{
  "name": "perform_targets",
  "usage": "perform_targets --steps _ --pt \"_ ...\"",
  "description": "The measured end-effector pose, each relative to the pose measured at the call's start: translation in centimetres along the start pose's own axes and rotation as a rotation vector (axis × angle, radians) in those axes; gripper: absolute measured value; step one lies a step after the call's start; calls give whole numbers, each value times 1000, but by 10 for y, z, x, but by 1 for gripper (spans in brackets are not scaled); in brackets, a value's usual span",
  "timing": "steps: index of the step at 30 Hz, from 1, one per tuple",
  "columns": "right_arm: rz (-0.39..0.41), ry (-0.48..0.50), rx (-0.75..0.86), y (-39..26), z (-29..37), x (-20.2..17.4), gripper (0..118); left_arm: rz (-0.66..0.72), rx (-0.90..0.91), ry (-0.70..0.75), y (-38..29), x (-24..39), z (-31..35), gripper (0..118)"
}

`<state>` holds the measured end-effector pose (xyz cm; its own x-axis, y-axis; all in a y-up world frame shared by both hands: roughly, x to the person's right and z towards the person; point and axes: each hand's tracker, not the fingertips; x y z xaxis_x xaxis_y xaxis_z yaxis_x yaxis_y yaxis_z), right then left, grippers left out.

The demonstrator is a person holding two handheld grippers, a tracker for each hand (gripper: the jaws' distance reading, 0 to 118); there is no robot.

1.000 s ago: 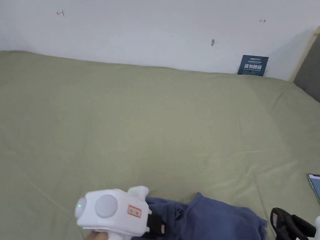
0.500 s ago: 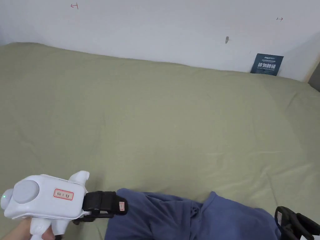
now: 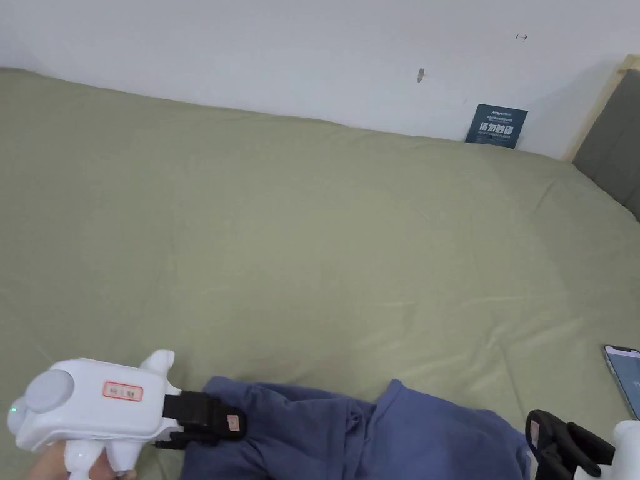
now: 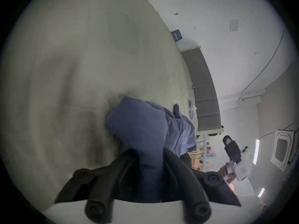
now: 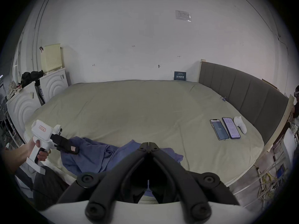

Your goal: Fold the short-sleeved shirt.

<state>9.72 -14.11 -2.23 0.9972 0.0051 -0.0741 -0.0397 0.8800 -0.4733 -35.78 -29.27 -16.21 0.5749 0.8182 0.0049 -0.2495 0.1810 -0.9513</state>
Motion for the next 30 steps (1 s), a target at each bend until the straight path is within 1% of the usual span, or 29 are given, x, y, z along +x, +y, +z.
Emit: perform_targets --steps 1,2,3,4,5,6,7,10,12,13,16,17,19,21,24,27,28,29,30 --pt "3 -1 9 2 2 1 0 13 25 14 -11 27 23 10" --pt "6 -2 19 5 3 2 0 40 31 12 -12 28 38 10" --pt "10 -3 27 7 3 3 0 31 78 37 -13 30 53 10" --pt "13 -5 40 10 4 3 0 5 115 102 -15 32 75 10" --pt "17 -5 52 13 4 3 0 11 144 150 -14 27 96 10" --pt "19 -1 71 16 5 4 0 38 157 179 -16 24 117 10" --pt "22 8 103 19 6 4 0 53 192 178 -20 23 141 10" --pt "27 -4 153 29 6 2 0 10 298 332 -33 31 206 10" --pt "15 -1 202 34 7 0 0 10 326 431 -36 38 229 10" --pt "21 -15 222 36 7 -3 0 4 328 463 -31 28 232 10" --pt "53 -60 281 42 9 -11 0 -4 291 531 -22 44 218 10" --pt "53 -76 297 44 11 -13 0 -29 283 548 -28 63 205 10" --pt "48 -74 319 49 16 -16 0 -67 259 594 -24 87 182 10" --pt "62 -87 347 52 20 -18 0 -74 249 593 -25 109 160 10" --pt "78 -92 371 57 25 -18 0 -142 206 635 -19 141 117 10" --pt "43 -74 378 58 27 -16 0 -256 123 667 -20 164 66 10" --pt "27 -67 360 59 27 -15 0 -255 113 674 -20 167 49 11" --pt "20 -68 331 59 25 -13 0 -268 88 672 -16 161 30 15" --pt "13 -70 321 59 24 -12 0 -280 68 644 -16 162 14 40"
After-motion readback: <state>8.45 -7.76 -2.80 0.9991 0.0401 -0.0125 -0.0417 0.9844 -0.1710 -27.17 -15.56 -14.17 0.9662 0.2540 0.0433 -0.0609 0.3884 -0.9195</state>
